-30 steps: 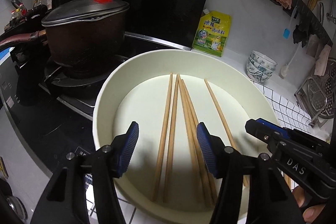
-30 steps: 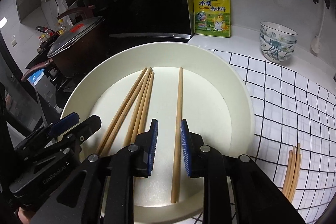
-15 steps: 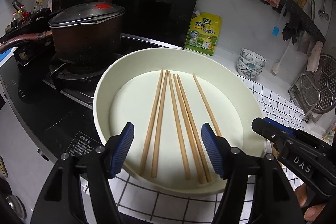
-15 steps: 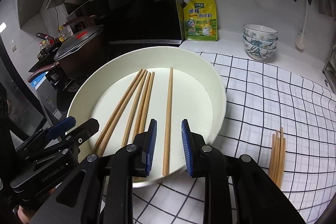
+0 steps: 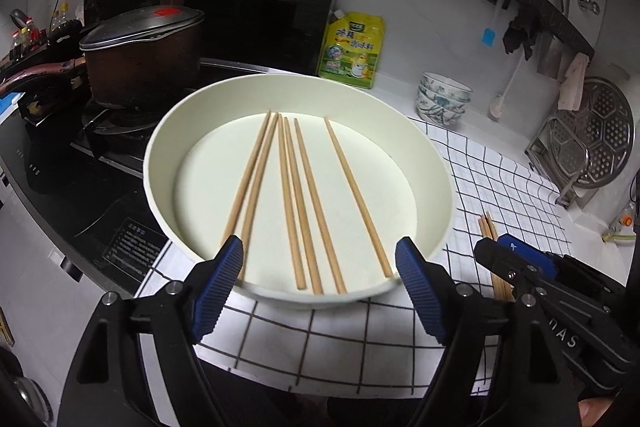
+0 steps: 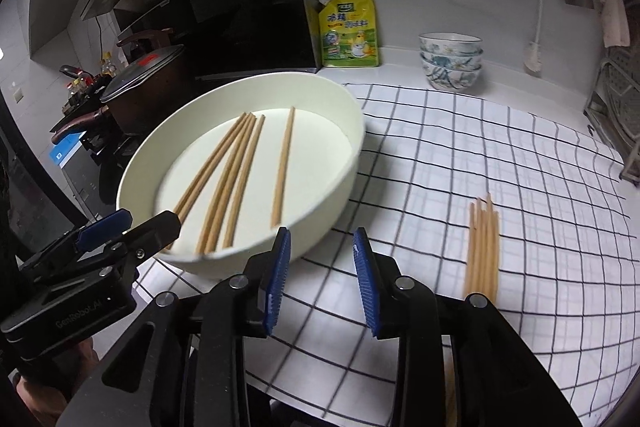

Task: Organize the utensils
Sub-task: 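Withdraw both open tools from the basin back to the chopstick row, then lower both open tools around the next chopsticks in the row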

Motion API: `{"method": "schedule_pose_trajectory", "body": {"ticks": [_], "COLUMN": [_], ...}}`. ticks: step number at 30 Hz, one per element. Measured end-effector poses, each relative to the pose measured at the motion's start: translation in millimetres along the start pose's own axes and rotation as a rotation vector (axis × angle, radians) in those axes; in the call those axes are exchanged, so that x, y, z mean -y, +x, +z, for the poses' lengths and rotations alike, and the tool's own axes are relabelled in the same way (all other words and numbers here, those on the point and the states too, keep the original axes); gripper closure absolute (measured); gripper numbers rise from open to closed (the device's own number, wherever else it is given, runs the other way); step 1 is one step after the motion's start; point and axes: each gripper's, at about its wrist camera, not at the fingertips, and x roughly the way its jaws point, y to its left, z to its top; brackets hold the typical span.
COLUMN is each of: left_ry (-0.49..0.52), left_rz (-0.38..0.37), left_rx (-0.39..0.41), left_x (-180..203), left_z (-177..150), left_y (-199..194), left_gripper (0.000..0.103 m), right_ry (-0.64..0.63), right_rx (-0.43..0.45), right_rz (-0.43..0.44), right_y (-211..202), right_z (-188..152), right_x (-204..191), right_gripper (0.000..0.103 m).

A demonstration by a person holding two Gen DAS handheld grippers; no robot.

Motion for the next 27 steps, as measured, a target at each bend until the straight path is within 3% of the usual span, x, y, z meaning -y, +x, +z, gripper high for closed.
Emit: {"method": "schedule_pose_trajectory", "body": {"ticks": [16, 21, 27], "left_ry": [0.09, 0.122, 0.171], "left_rz": [-0.064, -0.088, -0.1], "left_rx": [-0.042, -0.035, -0.084], "left_x": [61, 82, 104], "left_z": [-33, -42, -56], "left_y": [-8, -7, 9], "left_gripper": [0.017, 0.014, 0.014], "right_ry": [0.094, 0.116, 0.119], "right_rx": [-0.013, -0.037, -0.069], "right_rz": [-0.116, -0.155, -0.178], "right_y": [-30, -29, -22], "right_z": [-57, -71, -78], "right_x": [85, 112, 128], "right_gripper": [0.064, 0.064, 0.064]}}
